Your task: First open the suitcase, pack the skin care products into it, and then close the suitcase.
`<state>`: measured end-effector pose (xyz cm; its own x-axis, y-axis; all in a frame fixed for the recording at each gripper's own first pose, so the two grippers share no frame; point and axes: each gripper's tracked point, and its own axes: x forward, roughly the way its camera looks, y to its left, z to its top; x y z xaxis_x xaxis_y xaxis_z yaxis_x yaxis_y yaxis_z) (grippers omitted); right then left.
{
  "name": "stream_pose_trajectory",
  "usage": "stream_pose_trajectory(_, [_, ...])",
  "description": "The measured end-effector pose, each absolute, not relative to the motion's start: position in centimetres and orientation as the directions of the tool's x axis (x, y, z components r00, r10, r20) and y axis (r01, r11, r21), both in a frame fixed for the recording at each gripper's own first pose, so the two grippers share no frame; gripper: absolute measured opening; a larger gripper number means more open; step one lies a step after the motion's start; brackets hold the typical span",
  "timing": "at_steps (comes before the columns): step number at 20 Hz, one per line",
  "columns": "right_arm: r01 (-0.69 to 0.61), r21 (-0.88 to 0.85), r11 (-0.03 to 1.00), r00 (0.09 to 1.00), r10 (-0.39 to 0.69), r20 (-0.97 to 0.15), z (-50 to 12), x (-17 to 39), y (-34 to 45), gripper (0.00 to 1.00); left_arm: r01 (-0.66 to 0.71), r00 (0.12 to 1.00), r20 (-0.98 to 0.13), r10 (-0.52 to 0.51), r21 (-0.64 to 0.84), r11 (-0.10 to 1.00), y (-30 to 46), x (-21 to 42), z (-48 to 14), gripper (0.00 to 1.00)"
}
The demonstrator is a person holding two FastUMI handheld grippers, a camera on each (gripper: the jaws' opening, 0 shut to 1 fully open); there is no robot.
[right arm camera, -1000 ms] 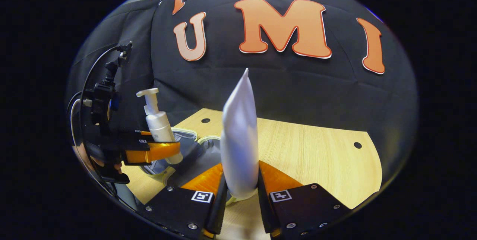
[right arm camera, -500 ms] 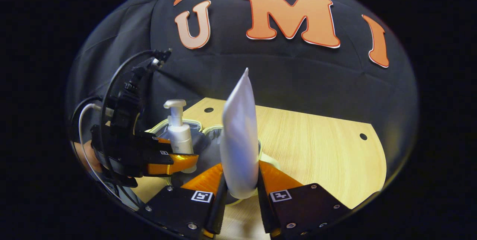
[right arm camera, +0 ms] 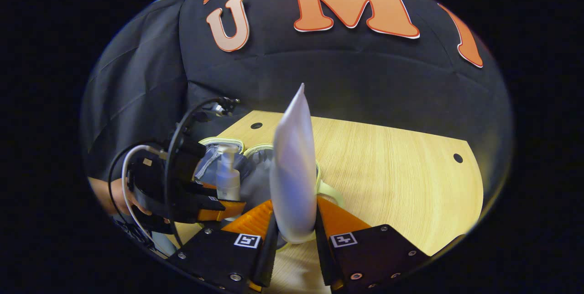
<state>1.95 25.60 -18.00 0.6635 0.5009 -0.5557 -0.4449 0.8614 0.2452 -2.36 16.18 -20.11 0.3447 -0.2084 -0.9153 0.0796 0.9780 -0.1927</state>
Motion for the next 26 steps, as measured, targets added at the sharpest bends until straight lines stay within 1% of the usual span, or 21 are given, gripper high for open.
stream_pose_trajectory(2, [-0.445, 0.247, 0.861, 0.659, 0.502, -0.561, -18.4, 2.2, 25.4, 0.42, 0.065, 0.305, -0.932, -0.197, -0.186, 0.980, 15.9, -2.8, -20.9, 0.59])
stream_pose_trajectory(6, [-0.449, 0.254, 0.857, 0.645, 0.508, -0.571, -19.1, 2.4, 25.4, 0.41, 0.063, 0.286, -0.943, -0.168, -0.156, 0.986, 16.0, -2.2, -21.6, 0.59])
stream_pose_trajectory(9, [-0.440, 0.267, 0.857, 0.644, 0.508, -0.572, -19.2, 2.5, 25.6, 0.42, 0.036, 0.227, -0.961, -0.159, -0.155, 0.987, 15.4, -2.4, -23.1, 0.58])
stream_pose_trajectory(11, [-0.439, 0.279, 0.854, 0.642, 0.515, -0.567, -19.1, 2.6, 25.7, 0.42, 0.010, 0.196, -0.968, -0.156, -0.157, 0.987, 15.0, -2.6, -23.8, 0.59])
stream_pose_trajectory(12, [-0.440, 0.281, 0.853, 0.638, 0.517, -0.570, -19.2, 2.5, 25.7, 0.42, 0.000, 0.223, -0.964, -0.147, -0.150, 0.989, 15.3, -2.1, -23.8, 0.59])
stream_pose_trajectory(14, [-0.440, 0.286, 0.851, 0.627, 0.519, -0.581, -19.6, 2.5, 25.9, 0.41, -0.016, 0.224, -0.964, -0.144, -0.151, 0.988, 15.3, -2.1, -24.0, 0.58])
stream_pose_trajectory(16, [-0.441, 0.299, 0.846, 0.614, 0.528, -0.587, -19.9, 2.6, 26.4, 0.41, -0.017, 0.230, -0.960, -0.157, -0.166, 0.986, 15.5, -2.2, -23.9, 0.61])
stream_pose_trajectory(17, [-0.444, 0.313, 0.839, 0.602, 0.539, -0.589, -20.0, 2.4, 26.8, 0.41, -0.029, 0.248, -0.955, -0.162, -0.174, 0.984, 15.5, -2.1, -23.7, 0.64])
stream_pose_trajectory(19, [-0.446, 0.336, 0.830, 0.582, 0.553, -0.596, -20.4, 2.1, 27.6, 0.42, -0.052, 0.282, -0.945, -0.166, -0.188, 0.981, 15.9, -2.4, -22.1, 0.65])
stream_pose_trajectory(22, [-0.453, 0.346, 0.822, 0.559, 0.564, -0.608, -21.1, 1.9, 28.5, 0.42, -0.091, 0.359, -0.912, -0.197, -0.244, 0.965, 16.2, -2.7, -19.4, 0.66])
stream_pose_trajectory(23, [-0.457, 0.351, 0.817, 0.546, 0.570, -0.614, -21.4, 1.8, 28.9, 0.42, -0.096, 0.378, -0.904, -0.200, -0.253, 0.963, 16.6, -2.8, -18.6, 0.71])
stream_pose_trajectory(24, [-0.460, 0.356, 0.813, 0.534, 0.574, -0.621, -21.7, 1.7, 29.2, 0.42, -0.094, 0.397, -0.897, -0.196, -0.252, 0.963, 17.1, -2.9, -18.0, 0.75])
stream_pose_trajectory(25, [-0.460, 0.358, 0.812, 0.524, 0.574, -0.629, -22.1, 1.6, 29.6, 0.42, -0.093, 0.421, -0.889, -0.179, -0.239, 0.967, 17.8, -2.9, -17.2, 0.80])
stream_pose_trajectory(26, [-0.461, 0.365, 0.809, 0.511, 0.578, -0.637, -22.4, 1.6, 30.0, 0.42, -0.096, 0.444, -0.882, -0.157, -0.221, 0.970, 18.6, -2.9, -16.5, 0.81])
